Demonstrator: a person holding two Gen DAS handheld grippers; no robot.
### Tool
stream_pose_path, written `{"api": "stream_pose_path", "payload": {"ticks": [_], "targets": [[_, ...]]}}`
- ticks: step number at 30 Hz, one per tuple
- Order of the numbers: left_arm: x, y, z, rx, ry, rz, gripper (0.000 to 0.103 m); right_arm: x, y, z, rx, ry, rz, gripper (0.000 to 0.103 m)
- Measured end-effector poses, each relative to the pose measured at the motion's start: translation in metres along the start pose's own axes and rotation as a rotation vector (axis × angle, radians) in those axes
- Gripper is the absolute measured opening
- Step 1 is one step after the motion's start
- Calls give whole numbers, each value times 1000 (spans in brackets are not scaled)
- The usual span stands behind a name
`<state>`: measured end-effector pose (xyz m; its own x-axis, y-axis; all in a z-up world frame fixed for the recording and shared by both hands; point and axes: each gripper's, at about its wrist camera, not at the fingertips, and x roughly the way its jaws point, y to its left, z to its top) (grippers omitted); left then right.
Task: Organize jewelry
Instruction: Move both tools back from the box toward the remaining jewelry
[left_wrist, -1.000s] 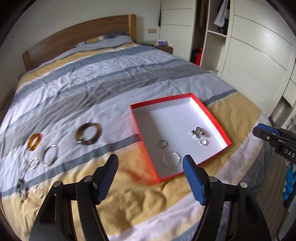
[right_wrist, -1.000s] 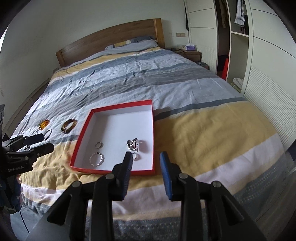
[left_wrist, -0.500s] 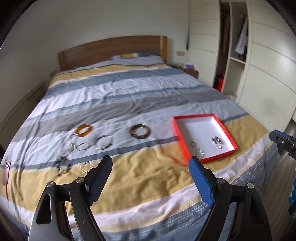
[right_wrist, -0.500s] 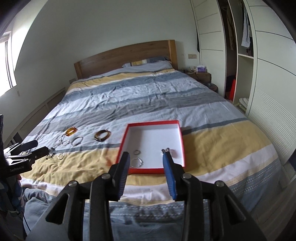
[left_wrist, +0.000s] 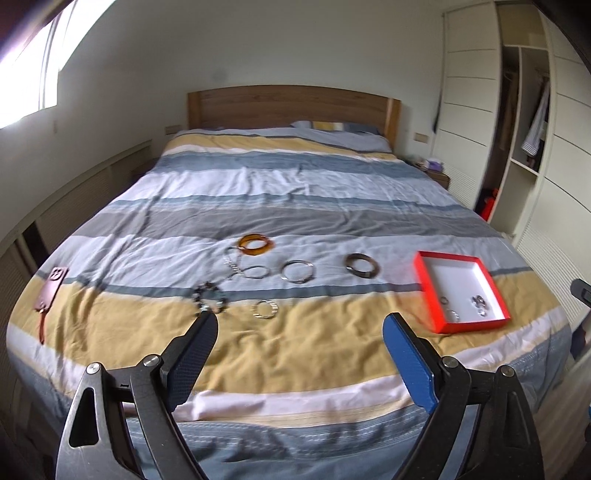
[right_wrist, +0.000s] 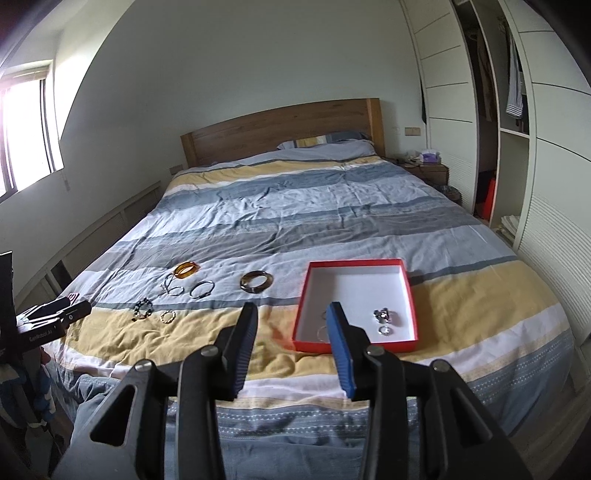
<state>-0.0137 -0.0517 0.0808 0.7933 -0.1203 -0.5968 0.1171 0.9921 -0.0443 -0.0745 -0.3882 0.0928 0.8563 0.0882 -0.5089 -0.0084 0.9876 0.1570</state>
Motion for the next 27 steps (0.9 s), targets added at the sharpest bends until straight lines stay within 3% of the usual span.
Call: {"api": "stream_pose_path", "payload": {"ticks": [8,18,27], "targets": [[-27,49,8,-42,-94,81,90,7,21,0,-43,24,17,37],[-30,101,15,-109,-81,90,91,36,50,1,-104,84,51,38],[2,133,16,-169,-31,113,91,79,80,8,-147,132,109,38]]}}
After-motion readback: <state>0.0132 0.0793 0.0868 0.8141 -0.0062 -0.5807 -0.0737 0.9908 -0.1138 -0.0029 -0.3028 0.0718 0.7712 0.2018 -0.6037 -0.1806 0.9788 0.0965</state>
